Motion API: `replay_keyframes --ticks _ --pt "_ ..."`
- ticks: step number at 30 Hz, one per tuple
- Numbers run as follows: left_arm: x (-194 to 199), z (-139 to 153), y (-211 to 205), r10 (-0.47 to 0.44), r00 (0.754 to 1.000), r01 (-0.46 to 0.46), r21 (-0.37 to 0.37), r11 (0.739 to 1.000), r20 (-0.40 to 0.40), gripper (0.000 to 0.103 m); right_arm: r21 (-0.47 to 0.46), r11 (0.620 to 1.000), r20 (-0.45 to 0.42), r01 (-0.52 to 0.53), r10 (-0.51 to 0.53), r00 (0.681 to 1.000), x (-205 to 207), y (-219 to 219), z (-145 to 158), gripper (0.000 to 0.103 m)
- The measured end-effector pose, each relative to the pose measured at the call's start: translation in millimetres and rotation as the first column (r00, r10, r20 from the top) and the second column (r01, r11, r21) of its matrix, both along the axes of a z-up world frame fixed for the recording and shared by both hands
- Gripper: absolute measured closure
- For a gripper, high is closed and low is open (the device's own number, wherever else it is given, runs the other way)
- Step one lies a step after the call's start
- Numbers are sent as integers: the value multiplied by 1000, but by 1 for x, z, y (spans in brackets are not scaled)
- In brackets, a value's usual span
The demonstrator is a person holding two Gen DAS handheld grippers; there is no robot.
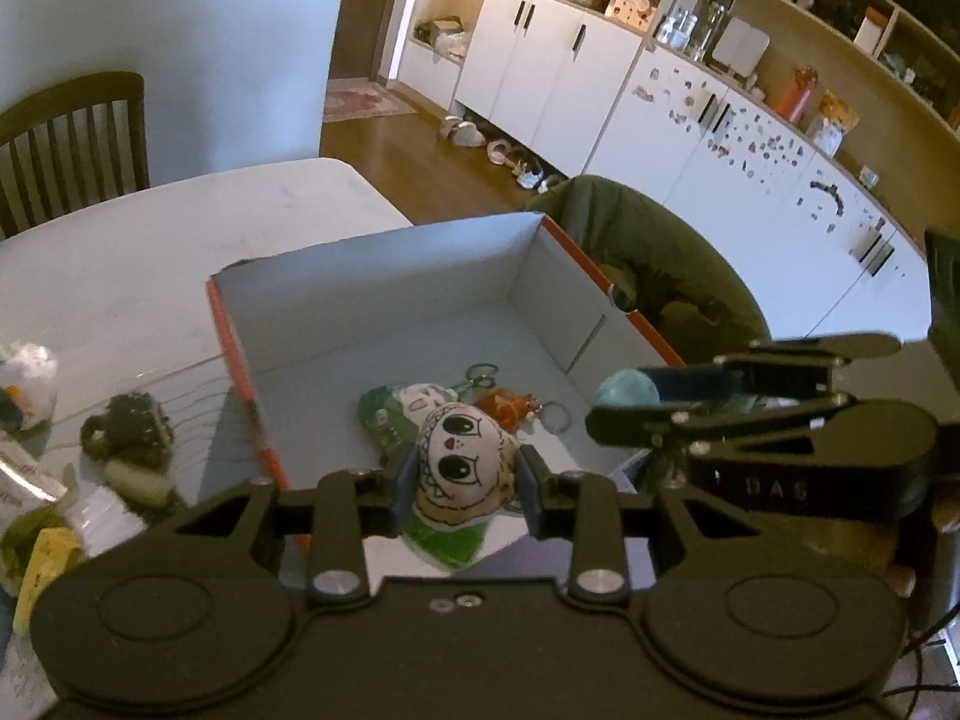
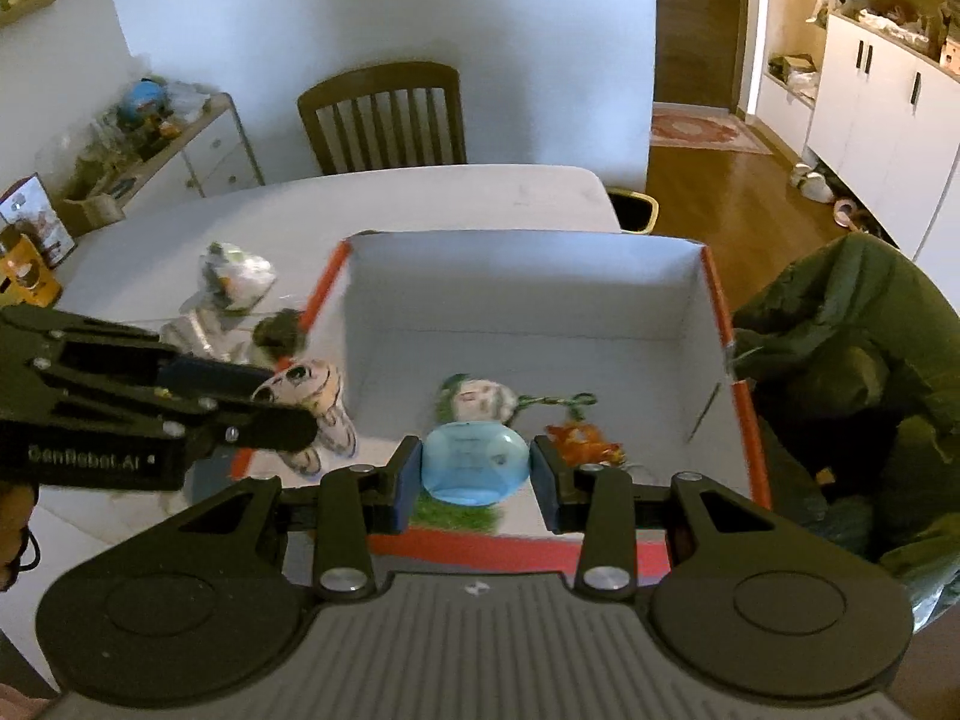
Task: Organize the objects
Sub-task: 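Carry the beige plush with the left gripper while the right carries the blue soap into the box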
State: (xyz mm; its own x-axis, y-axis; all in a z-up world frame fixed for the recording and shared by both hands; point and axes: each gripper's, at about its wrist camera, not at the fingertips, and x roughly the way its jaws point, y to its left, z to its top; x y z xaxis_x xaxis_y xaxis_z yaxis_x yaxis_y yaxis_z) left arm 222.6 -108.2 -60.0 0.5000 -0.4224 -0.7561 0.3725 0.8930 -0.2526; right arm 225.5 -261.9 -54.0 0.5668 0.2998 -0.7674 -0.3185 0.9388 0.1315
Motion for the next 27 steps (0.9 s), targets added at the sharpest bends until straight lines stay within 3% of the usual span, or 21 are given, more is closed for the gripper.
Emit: replay_keyframes --ticks 11,15,27 --pt "29 -29 -40 -21 998 25 77 997 -63 70 -51 999 -53 -10 7 999 51 -15 -25 65" --pt "38 -40 -46 -16 996 25 98 995 -91 70 -104 994 -44 -27 22 999 71 -8 -35 65" --pt "56 -63 -68 -58 988 84 181 980 -144 70 -145 989 -127 -22 3 992 128 10 -71 65"
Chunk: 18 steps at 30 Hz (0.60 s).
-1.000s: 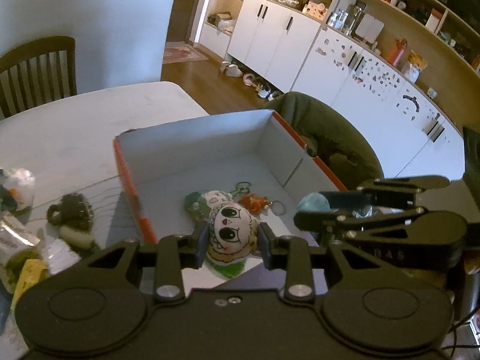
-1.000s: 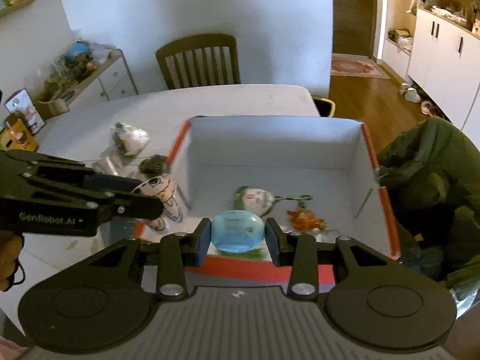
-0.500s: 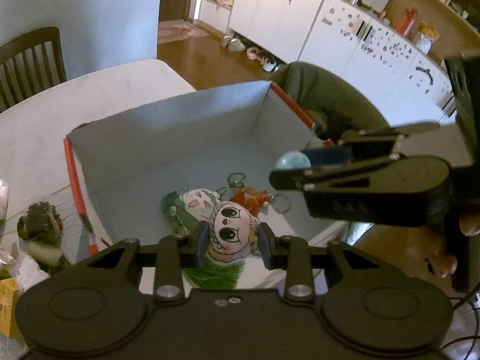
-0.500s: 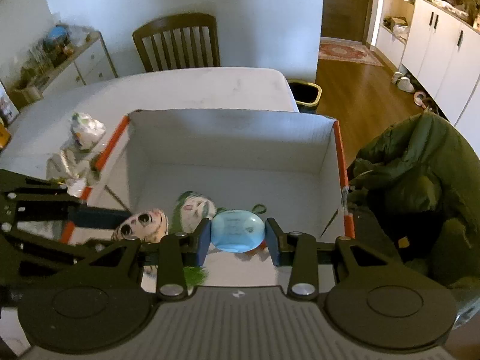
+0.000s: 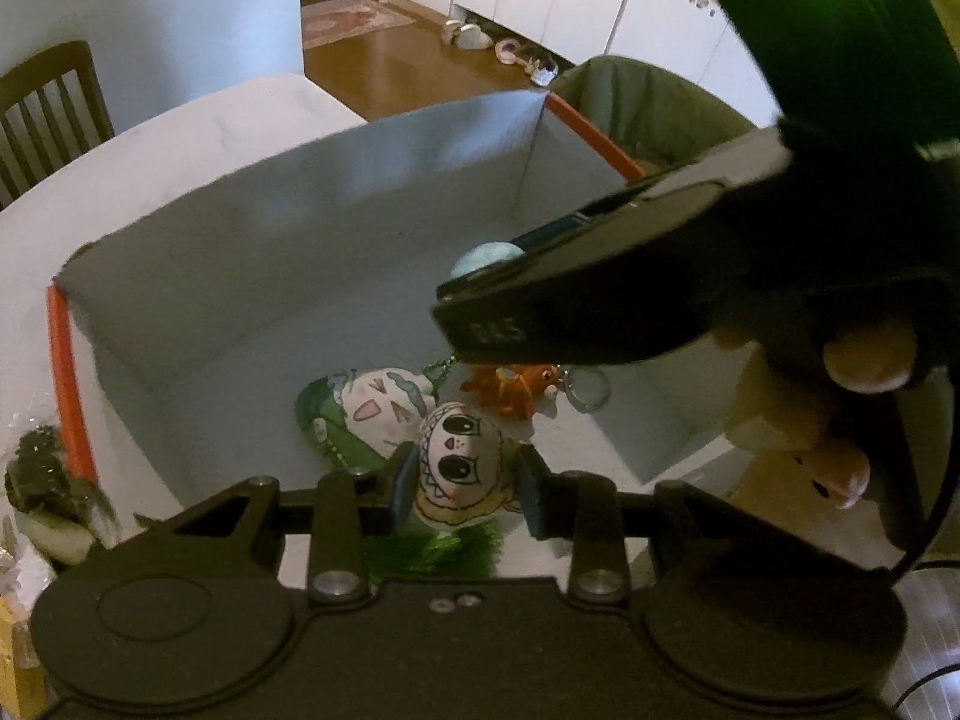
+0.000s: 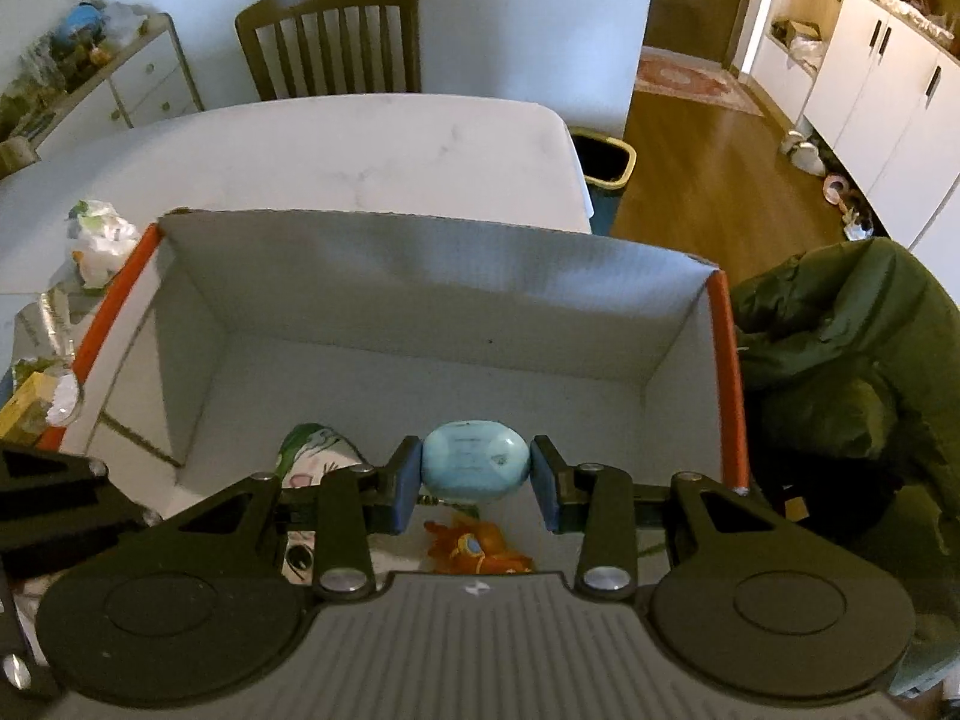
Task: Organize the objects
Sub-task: 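Carry the beige plush with the left gripper while the right carries the blue soap into the box, then open the left gripper inside the box while the right releases the blue soap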
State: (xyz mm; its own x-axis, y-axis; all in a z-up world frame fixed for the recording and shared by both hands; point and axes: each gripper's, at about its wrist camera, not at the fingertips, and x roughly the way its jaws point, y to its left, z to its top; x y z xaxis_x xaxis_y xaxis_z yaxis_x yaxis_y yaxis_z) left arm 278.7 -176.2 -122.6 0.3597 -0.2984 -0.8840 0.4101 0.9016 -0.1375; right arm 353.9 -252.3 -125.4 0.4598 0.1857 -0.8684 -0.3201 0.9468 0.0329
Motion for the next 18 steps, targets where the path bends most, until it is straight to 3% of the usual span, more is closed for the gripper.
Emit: replay_keyframes --ticks 8,18 --pt "7 -10 -6 -33 999 34 31 999 -39 69 -25 999 -48 30 -31 998 18 0 -16 65" --pt "11 -15 -2 -30 996 32 19 999 -86 69 -33 998 -122 53 -57 991 29 -2 -39 65"
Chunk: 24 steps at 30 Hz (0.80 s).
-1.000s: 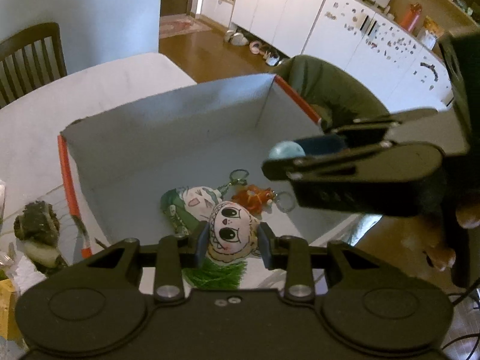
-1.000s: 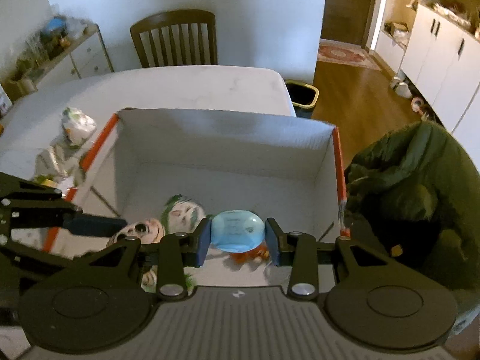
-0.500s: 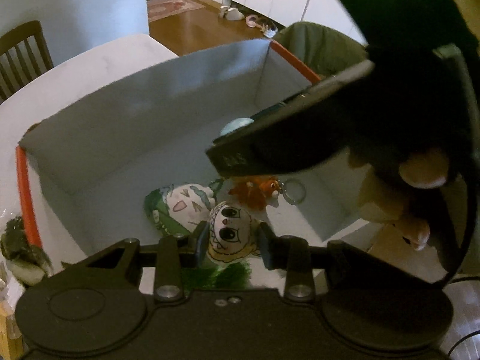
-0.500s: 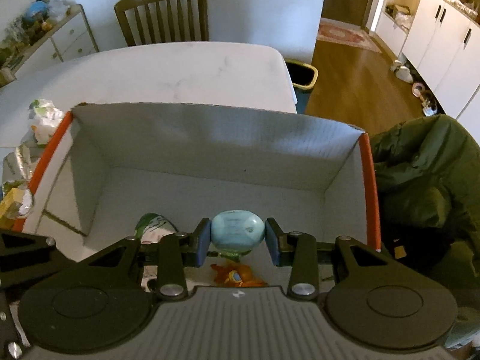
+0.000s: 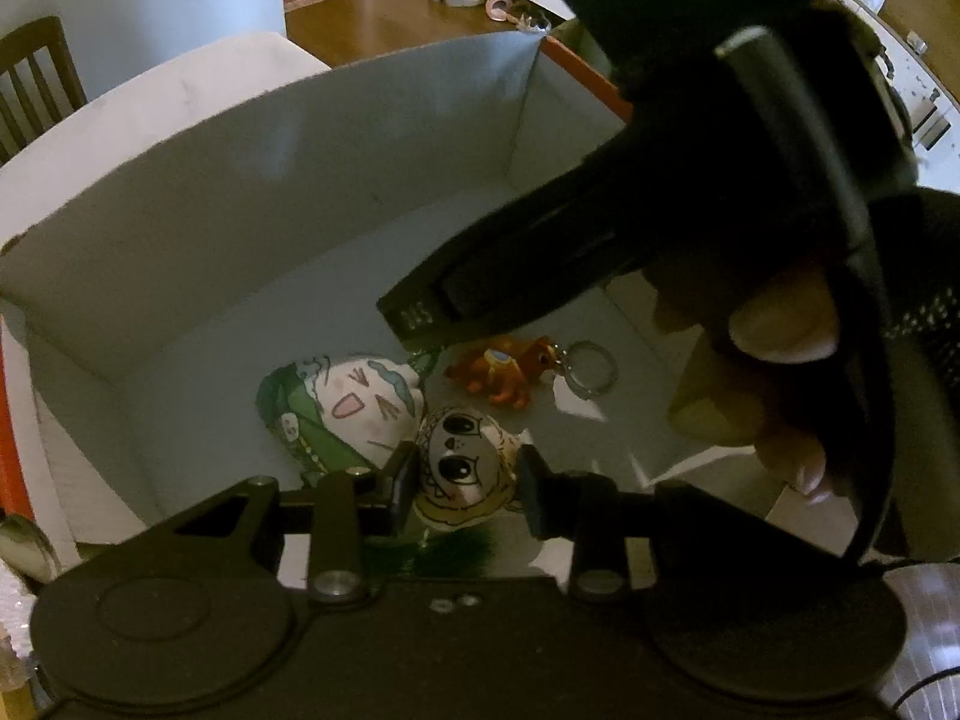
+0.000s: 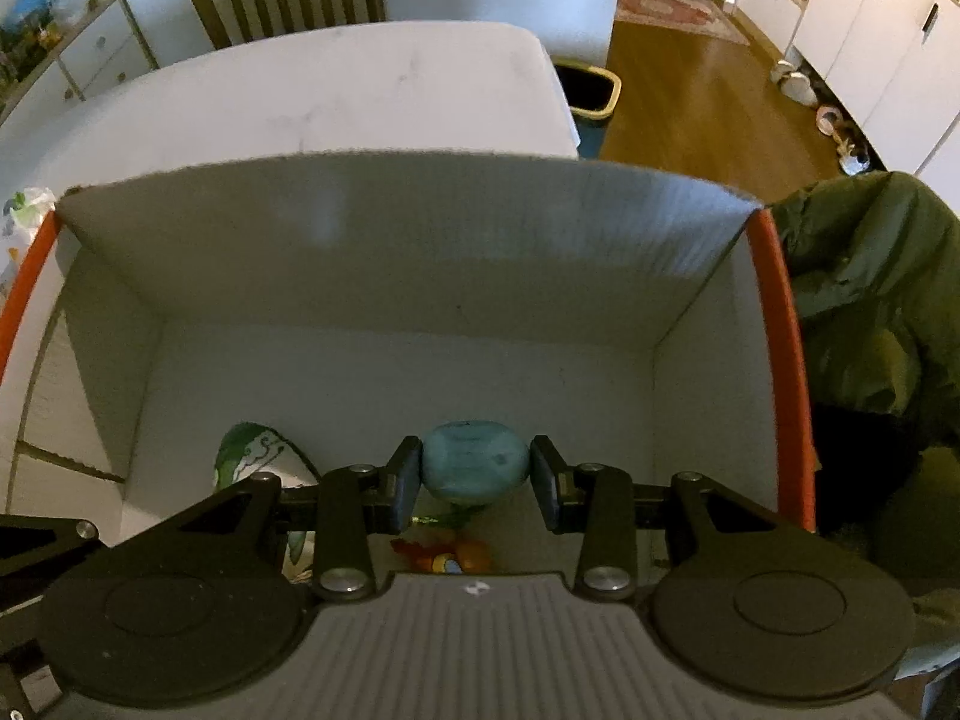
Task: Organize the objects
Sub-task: 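Open the left gripper inside the box while the right releases the blue soap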
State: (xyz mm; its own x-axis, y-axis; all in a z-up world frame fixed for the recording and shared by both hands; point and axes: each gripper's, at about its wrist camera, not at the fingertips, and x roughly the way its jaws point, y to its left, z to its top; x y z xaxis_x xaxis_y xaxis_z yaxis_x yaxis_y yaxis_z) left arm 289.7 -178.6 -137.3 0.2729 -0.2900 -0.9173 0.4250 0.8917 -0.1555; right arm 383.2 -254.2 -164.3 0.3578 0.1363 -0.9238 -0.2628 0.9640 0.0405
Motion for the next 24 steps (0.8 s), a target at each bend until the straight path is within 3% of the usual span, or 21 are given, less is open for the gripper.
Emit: replay_keyframes --ticks 17,24 --pt "-10 -6 21 21 999 -22 -4 1000 -48 65 29 999 -1 16 -16 1000 -3 -5 9 65" --pt "-21 4 35 30 999 -31 -23 999 -24 53 62 998 16 12 -13 1000 -14 -10 23 63"
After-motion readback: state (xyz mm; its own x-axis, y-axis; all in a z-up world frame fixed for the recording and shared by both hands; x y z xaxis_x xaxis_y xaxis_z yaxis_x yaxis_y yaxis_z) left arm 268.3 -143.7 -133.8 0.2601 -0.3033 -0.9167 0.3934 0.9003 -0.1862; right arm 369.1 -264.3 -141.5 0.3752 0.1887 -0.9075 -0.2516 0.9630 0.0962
